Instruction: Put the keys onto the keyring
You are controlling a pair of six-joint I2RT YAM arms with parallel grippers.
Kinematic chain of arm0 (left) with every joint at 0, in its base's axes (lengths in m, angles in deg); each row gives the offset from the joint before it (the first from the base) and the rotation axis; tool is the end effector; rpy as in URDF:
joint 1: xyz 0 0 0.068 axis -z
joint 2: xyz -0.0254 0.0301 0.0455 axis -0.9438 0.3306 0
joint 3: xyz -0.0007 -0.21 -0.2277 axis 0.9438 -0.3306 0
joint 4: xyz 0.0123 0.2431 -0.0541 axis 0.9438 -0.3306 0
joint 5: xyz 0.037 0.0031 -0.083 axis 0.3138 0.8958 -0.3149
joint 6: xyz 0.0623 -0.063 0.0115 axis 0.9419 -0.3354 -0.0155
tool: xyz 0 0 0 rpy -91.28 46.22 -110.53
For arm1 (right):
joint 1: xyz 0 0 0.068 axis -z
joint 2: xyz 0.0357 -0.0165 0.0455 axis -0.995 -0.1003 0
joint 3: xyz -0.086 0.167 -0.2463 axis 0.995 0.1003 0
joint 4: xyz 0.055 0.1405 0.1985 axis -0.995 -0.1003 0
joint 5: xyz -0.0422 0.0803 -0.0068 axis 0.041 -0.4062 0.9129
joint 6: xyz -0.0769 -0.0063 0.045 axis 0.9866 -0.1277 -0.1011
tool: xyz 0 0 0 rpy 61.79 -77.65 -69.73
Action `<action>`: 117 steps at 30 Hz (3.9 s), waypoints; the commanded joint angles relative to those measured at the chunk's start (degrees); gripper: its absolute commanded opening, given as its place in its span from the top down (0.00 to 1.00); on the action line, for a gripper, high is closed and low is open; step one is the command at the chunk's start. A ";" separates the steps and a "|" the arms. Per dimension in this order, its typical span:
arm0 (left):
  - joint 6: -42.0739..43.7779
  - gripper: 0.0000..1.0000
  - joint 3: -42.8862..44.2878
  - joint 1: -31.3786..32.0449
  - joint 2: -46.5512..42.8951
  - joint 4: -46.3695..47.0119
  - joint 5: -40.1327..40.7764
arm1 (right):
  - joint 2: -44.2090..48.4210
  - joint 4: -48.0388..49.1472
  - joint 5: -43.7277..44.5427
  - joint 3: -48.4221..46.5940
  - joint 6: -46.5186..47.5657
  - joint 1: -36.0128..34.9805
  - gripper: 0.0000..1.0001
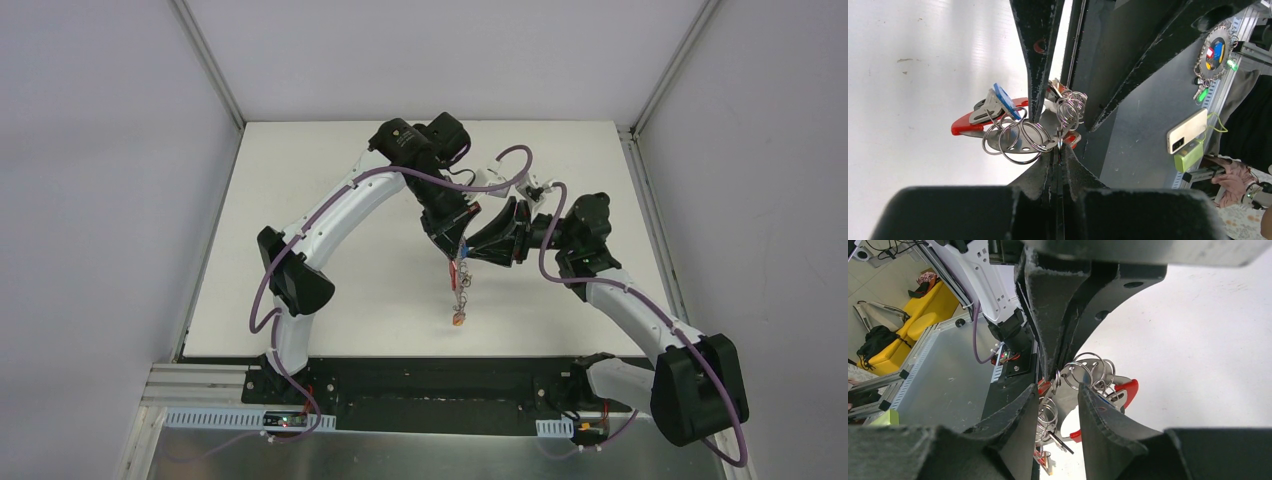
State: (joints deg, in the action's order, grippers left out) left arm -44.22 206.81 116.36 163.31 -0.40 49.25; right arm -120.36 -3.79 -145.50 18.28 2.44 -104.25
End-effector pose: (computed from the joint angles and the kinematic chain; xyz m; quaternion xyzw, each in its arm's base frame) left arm 0.2486 -0.3274 0.3873 0.5616 0.7303 -0.3687 0.1237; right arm 0.1872 0.1476 0.3523 -0.4918 0.4669 0.5094 0.5298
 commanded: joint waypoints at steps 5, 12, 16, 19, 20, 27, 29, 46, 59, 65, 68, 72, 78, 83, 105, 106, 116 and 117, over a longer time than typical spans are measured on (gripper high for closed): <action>-0.34 1.00 0.14 -0.15 -0.84 0.65 -3.74 | -0.80 1.22 -1.08 -1.91 -0.04 -1.18 0.68; -0.50 1.00 0.15 -0.15 -0.70 0.84 -3.00 | -1.51 1.23 -2.56 -2.09 0.22 -2.30 0.73; -0.60 1.00 0.09 -0.14 -0.42 0.89 -2.91 | -1.61 1.22 -2.54 -2.22 0.23 -2.57 0.76; -0.67 1.00 -0.05 -0.16 -0.12 0.89 -2.62 | -1.70 1.10 -2.62 -2.29 0.22 -2.81 0.80; -0.81 1.00 -0.13 -0.15 0.03 0.96 -2.56 | -1.72 1.06 -2.66 -2.36 0.22 -2.96 0.81; -1.33 1.00 0.00 -0.15 -0.04 1.86 -1.19 | -2.67 0.64 -3.12 -2.56 0.23 -3.60 0.81; -1.39 1.00 0.04 -0.16 -0.12 2.04 -0.89 | -3.04 0.61 -3.30 -2.77 -0.07 -3.84 0.80; -1.20 1.00 -2.18 -0.14 -1.96 4.08 -3.88 | -3.70 11.46 1.22 -0.25 -9.72 -3.20 0.81; -0.99 1.00 -5.68 -1.47 -5.26 6.89 -7.74 | -4.96 20.05 2.64 1.96 -15.23 -2.24 0.83; -0.83 1.00 -6.02 -1.48 -5.40 6.92 -8.83 | -5.43 22.80 3.46 2.58 -17.20 -2.12 0.84; -0.90 1.00 -6.30 -1.46 -5.40 7.19 -9.32 | -5.48 23.21 4.18 2.89 -17.62 -2.13 0.86; -1.08 1.00 -6.42 -1.48 -5.32 7.45 -9.36 | -5.63 23.81 4.69 3.02 -18.35 -2.11 0.89; -2.21 1.00 -6.81 -1.48 -4.84 8.61 -9.33 | -5.56 24.69 6.34 3.14 -20.02 -2.29 0.98; -2.47 1.00 -6.79 -1.46 -4.51 8.79 -9.44 | -4.51 24.79 7.00 3.38 -20.03 -1.95 1.00; -0.27 0.77 -13.95 -5.31 -12.23 15.43 -13.25 | -2.61 25.23 6.22 3.95 -19.38 1.72 1.00; -0.11 0.75 -14.98 -5.73 -12.96 16.13 -13.93 | -2.43 25.57 6.21 3.95 -19.64 1.91 1.00; -0.58 0.68 -23.73 -6.65 -17.19 26.35 -14.69 | -1.97 27.84 5.74 3.76 -22.21 2.98 1.00; -0.81 0.68 -23.81 -6.72 -17.06 27.25 -14.35 | -1.89 28.05 5.57 3.77 -22.31 3.03 1.00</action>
State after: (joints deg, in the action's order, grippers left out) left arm -45.55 184.10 109.85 147.90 21.48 36.55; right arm -124.71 18.40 -140.13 22.91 -18.22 -101.76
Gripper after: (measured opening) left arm 0.320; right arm 0.005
